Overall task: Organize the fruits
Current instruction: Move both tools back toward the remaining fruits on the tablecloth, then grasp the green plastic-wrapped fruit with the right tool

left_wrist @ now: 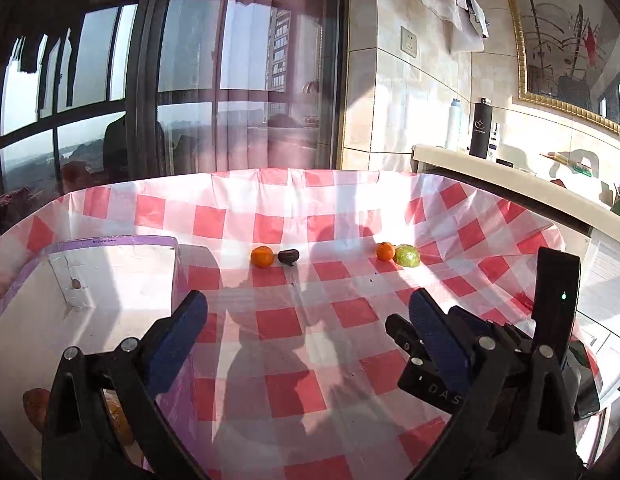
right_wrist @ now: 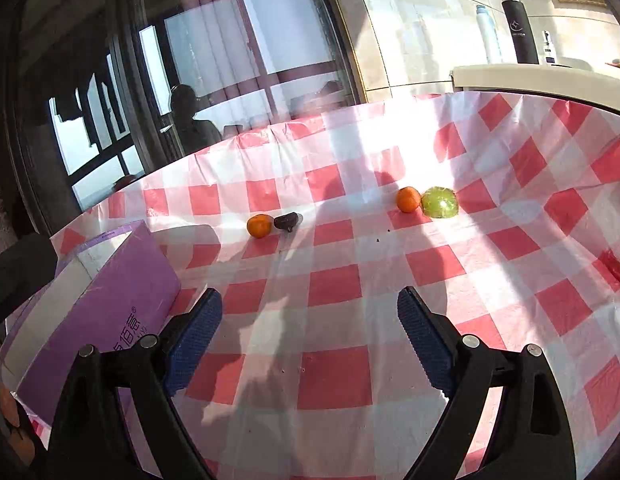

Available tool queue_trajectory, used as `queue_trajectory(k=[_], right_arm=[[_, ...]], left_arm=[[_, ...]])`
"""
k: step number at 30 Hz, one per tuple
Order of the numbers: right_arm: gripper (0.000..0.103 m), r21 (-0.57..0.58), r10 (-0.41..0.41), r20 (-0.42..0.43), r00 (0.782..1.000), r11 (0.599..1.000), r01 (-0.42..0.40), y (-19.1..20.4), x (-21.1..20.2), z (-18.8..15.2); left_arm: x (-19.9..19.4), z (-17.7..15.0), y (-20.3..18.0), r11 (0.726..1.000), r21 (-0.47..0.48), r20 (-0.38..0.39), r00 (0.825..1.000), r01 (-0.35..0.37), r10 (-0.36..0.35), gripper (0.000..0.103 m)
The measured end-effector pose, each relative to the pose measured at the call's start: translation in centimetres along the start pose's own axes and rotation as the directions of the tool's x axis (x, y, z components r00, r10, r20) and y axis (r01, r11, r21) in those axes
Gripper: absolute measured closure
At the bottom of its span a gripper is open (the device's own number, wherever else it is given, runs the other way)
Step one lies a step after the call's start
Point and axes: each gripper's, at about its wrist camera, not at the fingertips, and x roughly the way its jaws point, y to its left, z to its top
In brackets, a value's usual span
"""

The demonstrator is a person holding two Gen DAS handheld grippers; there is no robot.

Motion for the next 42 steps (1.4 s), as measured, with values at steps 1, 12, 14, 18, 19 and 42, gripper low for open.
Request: queue_trajectory(k=[1,12,14,18,19,42], right_arm=[[0.017,0.039,-0.027,-0.021,0.999,0.999,0.028,-2.0,0.7,0.1],[0.017,0.065,-0.218,-0.202,0.955,0.970,0.235,-12.5,9.1,4.2],[0.017,0.047,-0.232,-0.221,0.947,0.968,0.248,-12.9,11.4,5.4],[0.019,0.040,-0.228,-0.265,0.937,0.968,0.247,-13.4,15.9,7.4],[0.020,0.027,-0.229,-0.276,0.933,0.969,0.245,-13.2,17.0,7.9],[0.046,0.032,-0.169,-0.275,0.946,0.982,0.185,-8.9,14.9,5.2]], left_arm=[[2.3,-0.6,-0.7,1.000,-0.004,-0.045,0.999,0.031,-0.031,0.002],[18.2,-3.6,1.1,0.974,-0.225,-0.319,0.946,-0.010,-0.064,0.002],[18.7,-3.6,1.9,0.961,-0.275,-0.336,0.938,-0.009,-0.087,0.002],[18.0,-3.9,3.3,0.935,-0.352,-0.281,0.949,0.037,-0.144,0.002],[18.1,-3.9,3.7,0.925,-0.376,-0.282,0.946,0.045,-0.160,0.002],[18.3,-3.8,4.2,0.908,-0.418,-0.255,0.955,0.030,-0.149,0.002]])
